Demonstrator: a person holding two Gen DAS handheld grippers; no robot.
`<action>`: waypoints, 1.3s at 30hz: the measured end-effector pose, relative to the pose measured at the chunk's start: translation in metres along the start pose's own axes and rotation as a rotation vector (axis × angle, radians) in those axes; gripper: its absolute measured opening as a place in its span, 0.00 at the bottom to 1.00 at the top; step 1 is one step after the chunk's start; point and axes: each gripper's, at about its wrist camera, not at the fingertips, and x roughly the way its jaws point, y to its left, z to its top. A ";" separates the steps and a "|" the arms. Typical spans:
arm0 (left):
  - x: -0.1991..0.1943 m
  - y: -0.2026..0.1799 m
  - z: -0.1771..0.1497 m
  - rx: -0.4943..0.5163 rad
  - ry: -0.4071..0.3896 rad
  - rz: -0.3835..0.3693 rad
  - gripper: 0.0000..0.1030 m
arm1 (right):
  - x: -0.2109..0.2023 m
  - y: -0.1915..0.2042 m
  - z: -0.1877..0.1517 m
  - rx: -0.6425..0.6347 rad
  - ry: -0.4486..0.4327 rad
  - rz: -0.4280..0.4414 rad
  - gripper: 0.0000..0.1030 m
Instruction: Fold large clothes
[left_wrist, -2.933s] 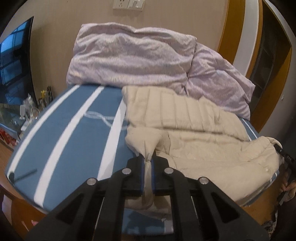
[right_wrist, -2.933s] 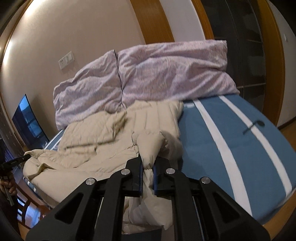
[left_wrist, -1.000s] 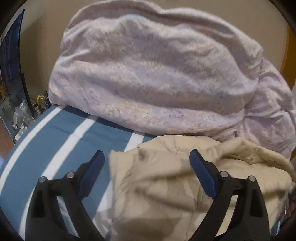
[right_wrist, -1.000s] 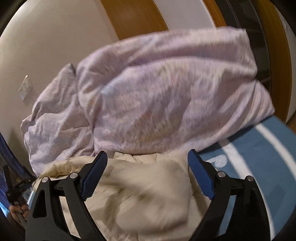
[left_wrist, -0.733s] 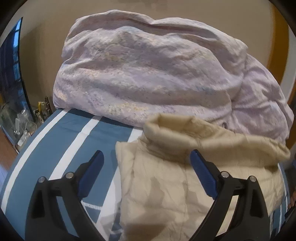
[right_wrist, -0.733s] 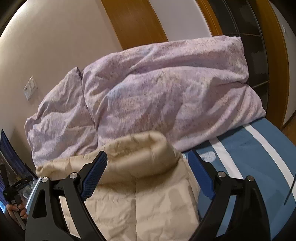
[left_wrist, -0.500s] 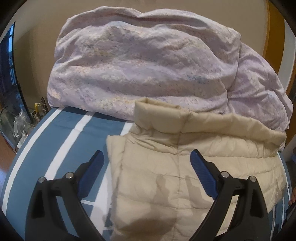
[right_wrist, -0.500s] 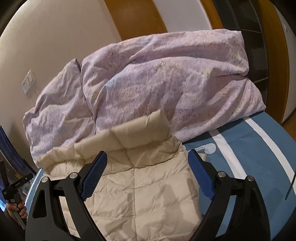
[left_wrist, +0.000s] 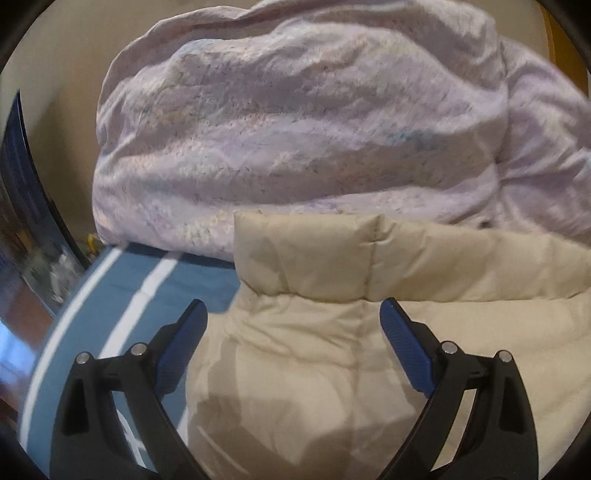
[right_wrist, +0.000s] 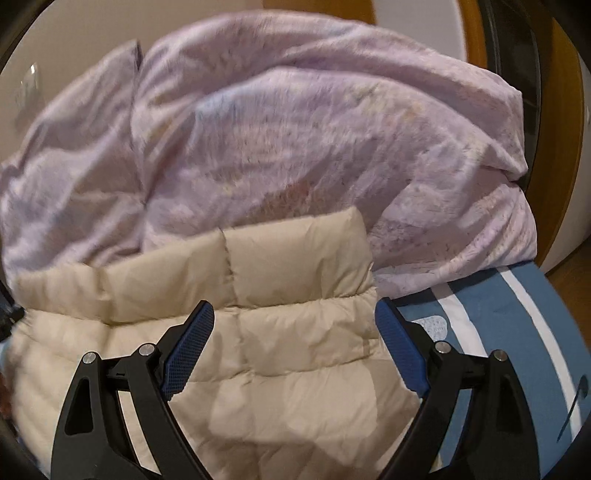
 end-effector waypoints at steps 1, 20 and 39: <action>0.008 -0.001 -0.002 0.014 0.011 0.019 0.92 | 0.006 -0.001 -0.002 0.002 0.016 -0.003 0.88; 0.062 0.009 -0.024 -0.039 0.146 -0.037 0.98 | 0.054 -0.009 -0.028 -0.010 0.221 -0.081 0.96; 0.077 0.013 -0.027 -0.052 0.190 -0.058 0.98 | 0.090 -0.005 -0.024 0.005 0.261 -0.065 0.99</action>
